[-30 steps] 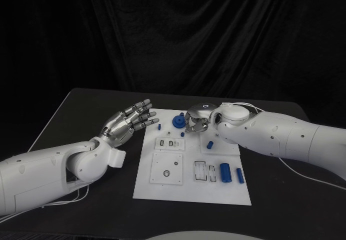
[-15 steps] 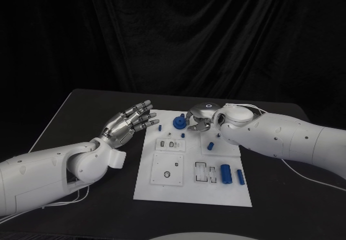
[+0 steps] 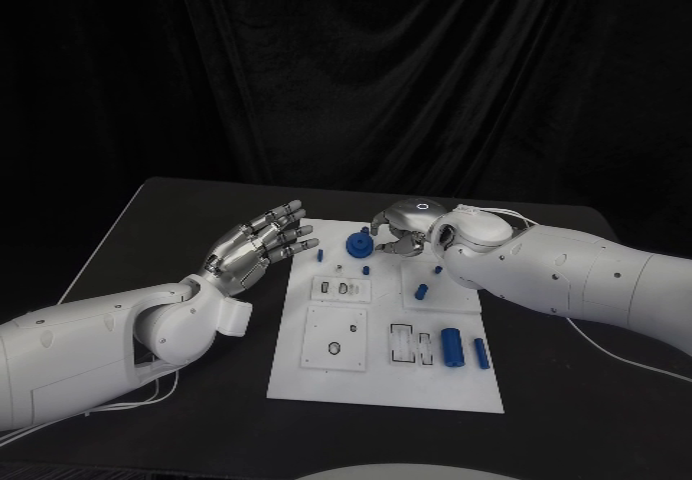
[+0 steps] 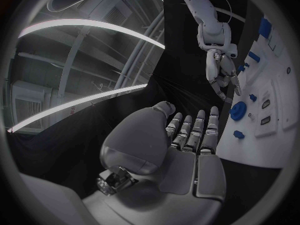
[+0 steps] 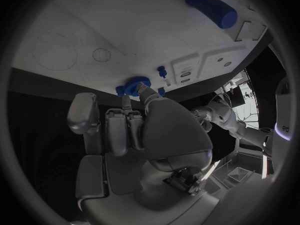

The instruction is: Assemble the parts on the task board

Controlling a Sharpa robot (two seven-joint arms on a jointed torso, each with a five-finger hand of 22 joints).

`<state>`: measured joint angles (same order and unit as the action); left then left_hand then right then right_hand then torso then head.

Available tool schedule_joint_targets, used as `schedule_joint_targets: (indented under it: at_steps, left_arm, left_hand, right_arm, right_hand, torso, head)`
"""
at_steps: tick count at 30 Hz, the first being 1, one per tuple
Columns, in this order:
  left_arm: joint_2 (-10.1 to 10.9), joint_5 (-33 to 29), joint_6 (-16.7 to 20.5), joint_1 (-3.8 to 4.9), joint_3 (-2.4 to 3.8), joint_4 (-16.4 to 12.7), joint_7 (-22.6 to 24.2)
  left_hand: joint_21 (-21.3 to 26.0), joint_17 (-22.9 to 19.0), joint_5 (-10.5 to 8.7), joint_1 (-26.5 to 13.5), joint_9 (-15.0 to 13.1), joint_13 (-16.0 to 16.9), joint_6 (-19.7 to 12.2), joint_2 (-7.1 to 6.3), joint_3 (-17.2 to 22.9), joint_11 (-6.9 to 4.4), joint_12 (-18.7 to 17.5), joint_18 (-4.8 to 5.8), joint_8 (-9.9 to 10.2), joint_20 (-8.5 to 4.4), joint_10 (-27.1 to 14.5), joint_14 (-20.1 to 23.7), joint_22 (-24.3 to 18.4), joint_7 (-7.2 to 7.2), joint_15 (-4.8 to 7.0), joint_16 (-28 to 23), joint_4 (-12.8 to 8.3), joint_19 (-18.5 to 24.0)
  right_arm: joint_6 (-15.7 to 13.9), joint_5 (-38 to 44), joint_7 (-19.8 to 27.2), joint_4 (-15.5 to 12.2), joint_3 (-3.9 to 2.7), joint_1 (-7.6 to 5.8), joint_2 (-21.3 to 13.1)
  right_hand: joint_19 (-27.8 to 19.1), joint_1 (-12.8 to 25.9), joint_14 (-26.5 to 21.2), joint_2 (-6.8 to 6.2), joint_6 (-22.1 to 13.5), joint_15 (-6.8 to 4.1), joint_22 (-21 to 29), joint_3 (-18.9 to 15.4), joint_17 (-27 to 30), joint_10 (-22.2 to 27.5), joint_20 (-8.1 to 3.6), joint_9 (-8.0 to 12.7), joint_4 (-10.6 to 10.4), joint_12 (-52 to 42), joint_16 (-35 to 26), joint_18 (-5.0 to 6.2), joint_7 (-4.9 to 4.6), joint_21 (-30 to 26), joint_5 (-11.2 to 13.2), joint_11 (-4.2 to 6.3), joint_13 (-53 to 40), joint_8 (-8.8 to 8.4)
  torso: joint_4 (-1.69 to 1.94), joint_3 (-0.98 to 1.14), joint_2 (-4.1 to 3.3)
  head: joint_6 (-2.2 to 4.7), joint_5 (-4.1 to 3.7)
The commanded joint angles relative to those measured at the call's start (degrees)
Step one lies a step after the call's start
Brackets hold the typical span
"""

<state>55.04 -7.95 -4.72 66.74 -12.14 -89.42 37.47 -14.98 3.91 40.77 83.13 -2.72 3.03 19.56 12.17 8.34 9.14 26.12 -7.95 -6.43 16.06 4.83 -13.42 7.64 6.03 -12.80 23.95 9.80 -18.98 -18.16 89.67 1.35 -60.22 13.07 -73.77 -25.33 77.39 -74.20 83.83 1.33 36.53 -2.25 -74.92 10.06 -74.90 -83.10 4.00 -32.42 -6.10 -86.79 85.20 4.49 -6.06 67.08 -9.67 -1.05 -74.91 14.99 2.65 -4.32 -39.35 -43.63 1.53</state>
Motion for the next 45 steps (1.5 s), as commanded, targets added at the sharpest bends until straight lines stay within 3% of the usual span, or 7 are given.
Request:
schedule_joint_targets:
  at_steps: [1, 7, 14, 18, 25, 36, 45]
  left_arm:
    - [-0.1, 0.1, -0.8, -0.09, 0.05, 0.0, 0.4]
    - [-0.2, 0.1, -0.9, -0.10, 0.05, 0.0, 0.3]
    - [-0.4, 0.1, -0.9, -0.10, 0.05, 0.1, 0.3]
    - [-0.5, 0.1, -1.0, -0.10, 0.05, 0.2, 0.2]
    - [-0.6, 0.1, -1.0, -0.10, 0.05, 0.2, 0.2]
    - [-0.6, 0.1, -1.0, -0.10, 0.05, 0.2, 0.2]
    - [-0.6, 0.1, -0.9, -0.10, 0.05, 0.2, 0.1]
  left_hand:
    - [-0.3, 0.1, -0.28, -0.5, -0.1, 0.0, -0.1, -0.14, 0.2, 0.10, 0.2, 0.55, -0.2, 0.30, -0.3, 0.0, 0.1, 0.34, -0.32, 0.2, 0.0, 0.0]
    - [-0.3, 0.1, -0.28, -0.5, -0.1, 0.0, -0.1, -0.14, 0.2, 0.10, 0.2, 0.55, -0.2, 0.30, -0.3, 0.0, 0.1, 0.34, -0.32, 0.2, 0.0, 0.0]
    - [-0.3, 0.1, -0.28, -0.5, -0.1, 0.0, -0.1, -0.14, 0.2, 0.10, 0.2, 0.55, -0.2, 0.30, -0.3, 0.0, 0.1, 0.34, -0.32, 0.2, 0.0, 0.0]
    - [-0.3, 0.1, -0.28, -0.5, -0.1, 0.0, -0.1, -0.14, 0.2, 0.10, 0.2, 0.55, -0.2, 0.30, -0.3, 0.0, 0.1, 0.34, -0.32, 0.2, 0.0, 0.0]
    - [-0.3, 0.1, -0.28, -0.5, -0.1, 0.0, -0.1, -0.14, 0.2, 0.10, 0.2, 0.55, -0.2, 0.30, -0.3, 0.0, 0.1, 0.34, -0.32, 0.2, 0.0, 0.0]
    - [-0.4, 0.0, -0.26, -0.7, -0.1, 0.0, -0.1, -0.13, 0.5, 0.13, 0.1, 0.60, -0.2, 0.29, -0.3, 0.0, 0.1, 0.35, -0.35, 0.2, 0.0, 0.0]
    - [-0.4, 0.0, -0.26, -0.7, -0.1, 0.0, -0.1, -0.13, 0.5, 0.13, 0.1, 0.60, -0.2, 0.29, -0.3, 0.0, 0.1, 0.35, -0.35, 0.2, 0.0, 0.0]
  right_arm:
    - [-2.1, 0.1, -0.4, -0.1, -0.01, 0.15, -0.1]
    - [0.2, 0.1, -0.9, 0.2, -0.01, 0.19, 0.2]
    - [2.5, 0.1, -0.9, 0.6, -0.01, 0.25, 0.7]
    - [3.4, 0.1, -0.9, 1.1, -0.02, 0.26, 1.1]
    - [4.4, 0.1, -0.8, 1.7, -0.02, 0.30, 1.6]
    - [6.4, 0.1, -0.9, 2.0, -0.02, 0.50, 2.0]
    - [6.9, 0.1, -1.1, 2.0, -0.02, 0.59, 1.8]
  right_hand:
    - [-0.2, 0.5, 2.9, 0.04, -0.4, 0.42, -7.8, 0.0, -10.6, 0.3, 0.51, -0.1, -0.3, 0.4, -0.4, 0.58, -0.12, -0.6, 0.2, -0.24, -9.1, 0.15]
    - [-1.2, 1.0, 1.9, 0.08, -4.9, 0.47, -7.4, -0.3, -9.4, 2.2, 0.66, 2.7, -1.3, 1.4, -1.8, 0.99, 0.09, -3.0, 1.3, -0.22, -7.6, -2.85]
    - [-1.3, 1.2, 1.7, 0.12, -5.7, 0.30, -7.5, -0.7, -9.2, 2.5, 0.56, 6.2, -1.8, 1.6, -2.2, 1.05, 0.48, -3.8, 2.0, 0.06, -7.4, -5.75]
    - [-1.3, 1.2, 1.7, 0.19, -8.6, 0.08, -7.5, -0.8, -9.1, 2.7, 0.38, 10.3, -2.0, 1.7, -2.3, 1.08, 0.83, -4.1, 2.1, 0.34, -7.2, -7.71]
    - [-1.3, 1.2, 1.6, 0.20, -9.2, -0.02, -7.5, -0.9, -9.0, 2.7, 0.28, 11.7, -2.1, 1.8, -2.4, 1.10, 1.05, -4.3, 2.3, 0.48, -7.1, -8.42]
    - [-1.2, 1.5, 1.5, 0.62, 1.3, -0.26, -7.6, -1.1, -8.9, 2.8, 0.01, 12.0, -2.6, 1.9, -2.6, 1.09, 1.24, -5.0, 2.4, 0.70, -7.0, -7.93]
    - [-1.1, 1.6, 1.5, 1.03, 7.2, -0.18, -7.6, -0.9, -8.8, 2.9, 0.08, 14.2, -3.1, 1.9, -2.8, 1.10, 1.02, -5.5, 2.2, 0.55, -7.0, -7.85]
  torso:
    - [-0.05, 0.01, -0.02]
    - [0.09, 0.04, -0.06]
    - [0.04, -0.03, -0.03]
    - [0.07, -0.04, -0.05]
    - [0.10, -0.03, -0.07]
    - [0.09, -0.01, -0.07]
    - [0.04, -0.02, -0.05]
  head:
    - [-0.05, -0.02]
    - [-0.11, -0.27]
    - [-0.26, -0.37]
    - [-0.28, -0.43]
    - [-0.47, -0.57]
    - [-0.67, -0.50]
    - [-0.81, -0.45]
